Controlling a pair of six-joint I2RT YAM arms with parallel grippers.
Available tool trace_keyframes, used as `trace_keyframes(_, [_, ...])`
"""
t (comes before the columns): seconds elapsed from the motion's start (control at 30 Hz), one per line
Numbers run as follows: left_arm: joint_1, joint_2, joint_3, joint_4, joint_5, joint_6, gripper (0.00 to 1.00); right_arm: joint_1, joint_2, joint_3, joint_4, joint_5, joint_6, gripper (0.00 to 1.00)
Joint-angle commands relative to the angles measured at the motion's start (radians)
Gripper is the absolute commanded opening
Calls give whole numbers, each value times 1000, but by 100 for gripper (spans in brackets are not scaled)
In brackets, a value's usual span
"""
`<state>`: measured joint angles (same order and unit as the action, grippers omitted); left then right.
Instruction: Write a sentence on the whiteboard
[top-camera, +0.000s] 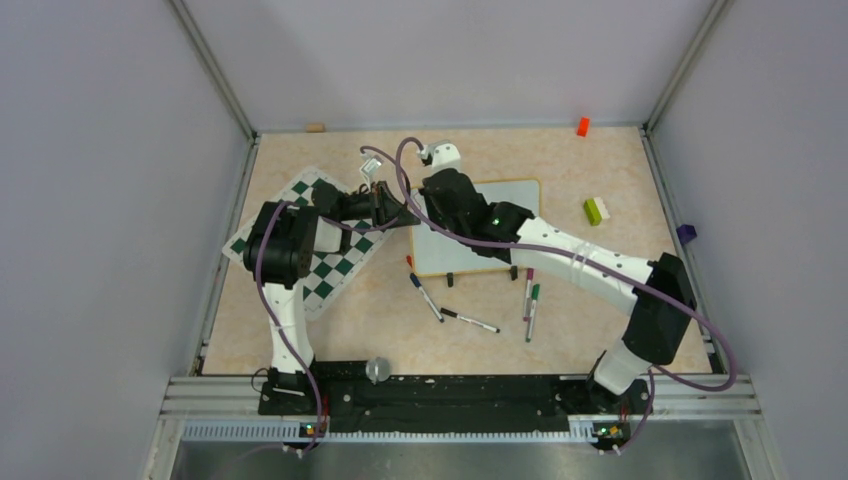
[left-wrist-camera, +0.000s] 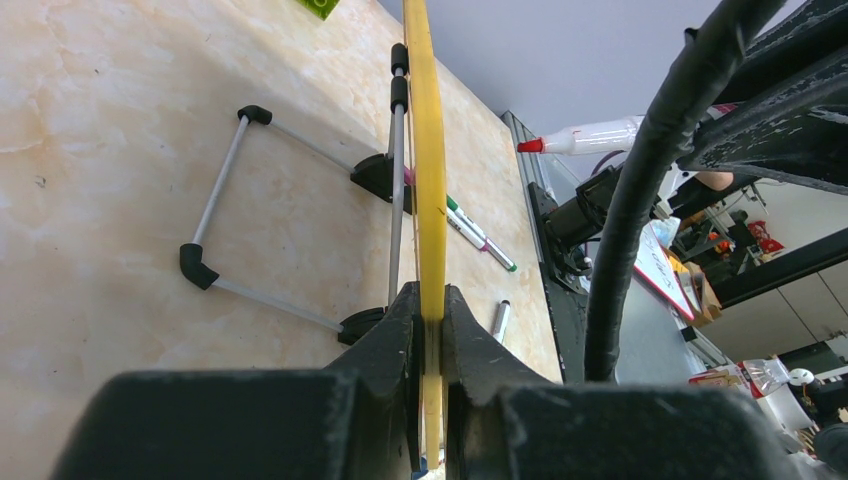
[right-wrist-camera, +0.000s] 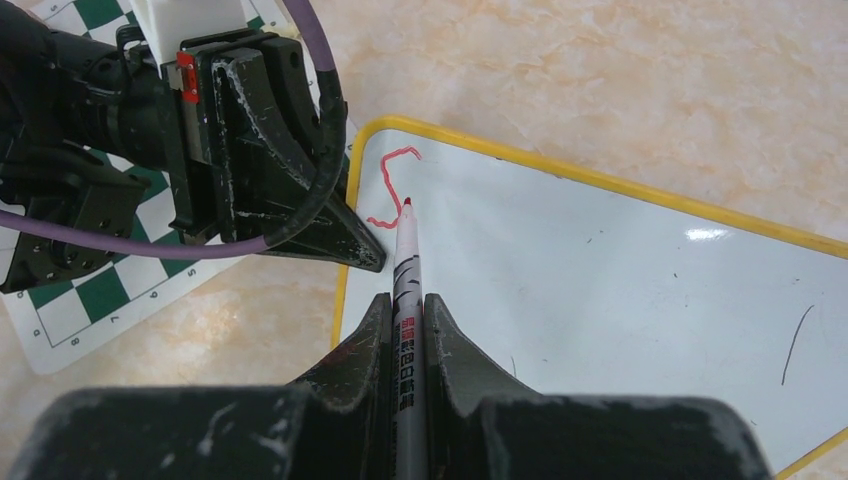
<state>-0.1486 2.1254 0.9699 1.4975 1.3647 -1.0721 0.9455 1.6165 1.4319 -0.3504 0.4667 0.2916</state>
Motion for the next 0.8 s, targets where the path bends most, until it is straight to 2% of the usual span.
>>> trace_keyframes(0.0, [-2,-38,2,122,-12,-5,0,-13,13,11,7,26,5,0])
trace_keyframes(0.77, [-2,-39,1,122,-10,-5,0,-22,50,-8,-23,75,11,0])
